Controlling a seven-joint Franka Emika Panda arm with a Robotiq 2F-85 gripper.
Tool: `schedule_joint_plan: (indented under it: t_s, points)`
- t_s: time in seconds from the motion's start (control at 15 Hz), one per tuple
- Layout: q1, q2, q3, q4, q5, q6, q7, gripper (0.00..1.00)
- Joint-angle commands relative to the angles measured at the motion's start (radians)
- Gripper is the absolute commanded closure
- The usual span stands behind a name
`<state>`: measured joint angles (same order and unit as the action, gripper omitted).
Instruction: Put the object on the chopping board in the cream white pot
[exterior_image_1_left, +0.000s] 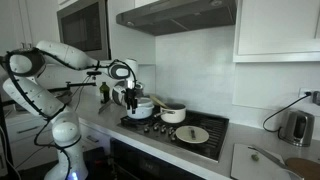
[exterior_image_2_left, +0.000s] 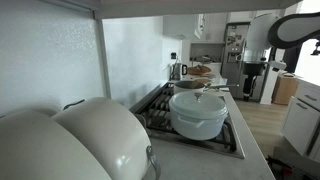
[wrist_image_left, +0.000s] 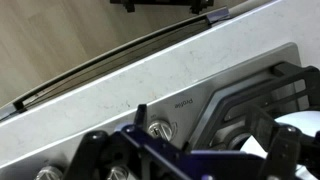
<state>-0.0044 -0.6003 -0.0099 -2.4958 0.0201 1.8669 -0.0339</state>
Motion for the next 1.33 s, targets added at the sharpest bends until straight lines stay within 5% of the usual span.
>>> schedule_joint_plan:
  t_s: [0.0,0.8,1.27]
  points:
    - [0.002,0.000,-0.002,0.002,-0.001,-0.002,0.001,0.00]
    - [0.002,0.000,-0.002,0.002,-0.001,-0.002,0.001,0.00]
    - [-0.031,0.062,-0.018,0.112,-0.030,0.119,0.014,0.00]
